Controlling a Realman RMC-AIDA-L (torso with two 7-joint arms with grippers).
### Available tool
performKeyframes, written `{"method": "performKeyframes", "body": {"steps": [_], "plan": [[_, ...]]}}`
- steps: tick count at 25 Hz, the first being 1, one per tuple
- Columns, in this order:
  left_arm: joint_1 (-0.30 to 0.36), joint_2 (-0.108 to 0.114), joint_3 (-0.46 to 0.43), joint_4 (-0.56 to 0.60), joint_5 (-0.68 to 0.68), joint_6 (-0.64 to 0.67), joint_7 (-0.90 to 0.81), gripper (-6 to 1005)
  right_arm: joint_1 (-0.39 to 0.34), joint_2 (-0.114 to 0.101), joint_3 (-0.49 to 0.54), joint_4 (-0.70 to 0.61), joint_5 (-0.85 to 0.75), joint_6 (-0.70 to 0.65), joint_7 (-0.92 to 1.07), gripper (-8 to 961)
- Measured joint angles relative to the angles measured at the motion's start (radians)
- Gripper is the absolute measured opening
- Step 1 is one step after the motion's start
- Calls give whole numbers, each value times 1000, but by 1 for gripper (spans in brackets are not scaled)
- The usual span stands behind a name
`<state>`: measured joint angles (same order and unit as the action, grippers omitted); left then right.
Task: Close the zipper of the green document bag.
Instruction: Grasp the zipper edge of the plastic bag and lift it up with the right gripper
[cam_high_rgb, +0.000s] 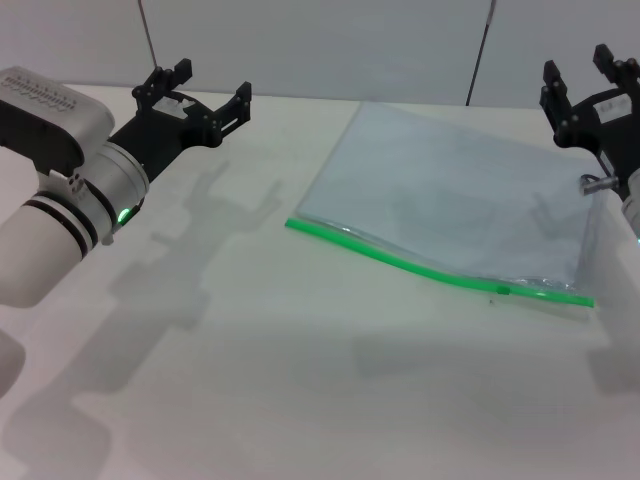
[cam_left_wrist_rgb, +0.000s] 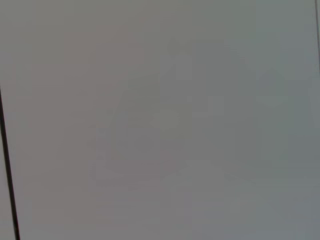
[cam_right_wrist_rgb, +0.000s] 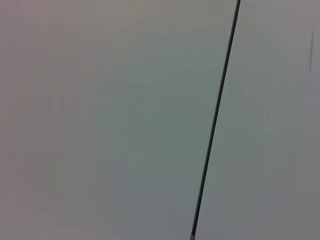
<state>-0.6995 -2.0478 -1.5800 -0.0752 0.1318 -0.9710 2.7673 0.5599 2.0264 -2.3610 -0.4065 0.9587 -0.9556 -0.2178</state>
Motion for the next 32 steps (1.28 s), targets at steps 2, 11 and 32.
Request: {"method": "performKeyframes", "body": {"steps": [2, 11, 32], "plan": [[0, 0, 0, 0, 0, 0, 0, 880, 0, 0, 0, 0, 0, 4, 0, 561], [0, 0, 0, 0, 0, 0, 0, 880, 2, 0, 0, 0, 0, 14, 0, 560], [6, 5, 3, 3, 0, 26, 0, 879, -22, -10, -58, -43, -14, 14, 5, 557]]}}
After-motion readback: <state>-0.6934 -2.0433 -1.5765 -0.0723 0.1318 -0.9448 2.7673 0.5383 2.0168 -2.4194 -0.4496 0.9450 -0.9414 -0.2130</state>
